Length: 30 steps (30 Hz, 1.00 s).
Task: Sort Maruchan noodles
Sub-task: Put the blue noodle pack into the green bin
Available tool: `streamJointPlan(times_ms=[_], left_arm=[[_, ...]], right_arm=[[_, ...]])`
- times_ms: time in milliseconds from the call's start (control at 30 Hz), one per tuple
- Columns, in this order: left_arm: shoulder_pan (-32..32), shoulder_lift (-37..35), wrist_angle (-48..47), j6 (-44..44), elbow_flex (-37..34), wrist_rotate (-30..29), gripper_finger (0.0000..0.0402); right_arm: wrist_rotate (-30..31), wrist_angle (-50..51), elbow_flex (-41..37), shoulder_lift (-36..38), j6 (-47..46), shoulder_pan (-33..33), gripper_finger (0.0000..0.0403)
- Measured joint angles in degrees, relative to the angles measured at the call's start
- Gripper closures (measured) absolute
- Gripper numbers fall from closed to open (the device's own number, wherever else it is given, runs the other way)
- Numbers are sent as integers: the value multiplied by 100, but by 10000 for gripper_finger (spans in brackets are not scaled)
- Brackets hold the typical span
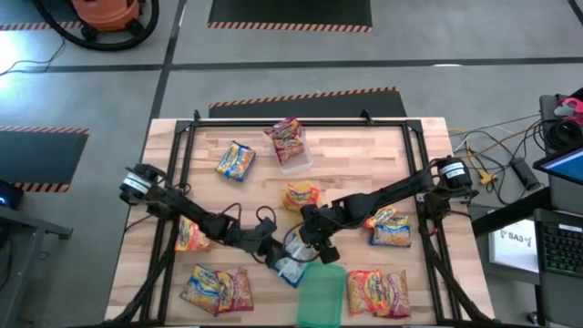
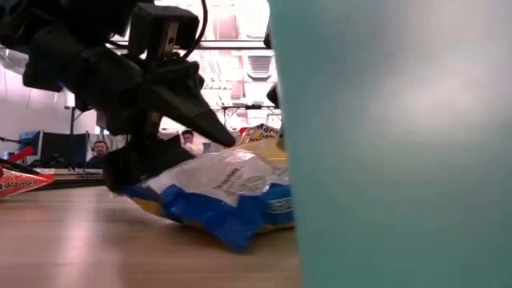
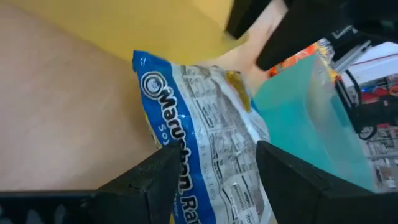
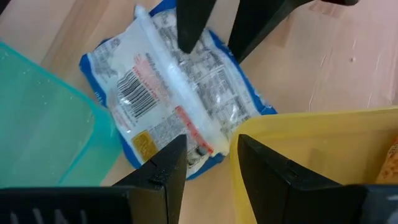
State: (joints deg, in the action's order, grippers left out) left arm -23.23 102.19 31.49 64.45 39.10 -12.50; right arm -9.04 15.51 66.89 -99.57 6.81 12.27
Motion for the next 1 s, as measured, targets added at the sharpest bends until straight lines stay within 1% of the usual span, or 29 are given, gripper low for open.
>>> streamJointPlan(times_ms=[100,333,433,567,733,1000], left_arm=[[27,-1,-59,-34,29,40,215],[43,0,-280,39,-1,231,264],[43,-2,-252,51,-44,265,271],[40,-2,-232,75,-130,271,263],[43,-2,-81,102,-213,302,243],[43,-2,74,-97,-130,302,230]], right_arm=[[2,0,0,0,-2,-2,271],[-9,52,-5,40,-168,8,271],[-39,81,35,79,-236,62,271],[-76,116,197,81,-237,230,271],[-638,85,373,75,-51,451,271],[-610,-52,421,-330,-17,476,271]])
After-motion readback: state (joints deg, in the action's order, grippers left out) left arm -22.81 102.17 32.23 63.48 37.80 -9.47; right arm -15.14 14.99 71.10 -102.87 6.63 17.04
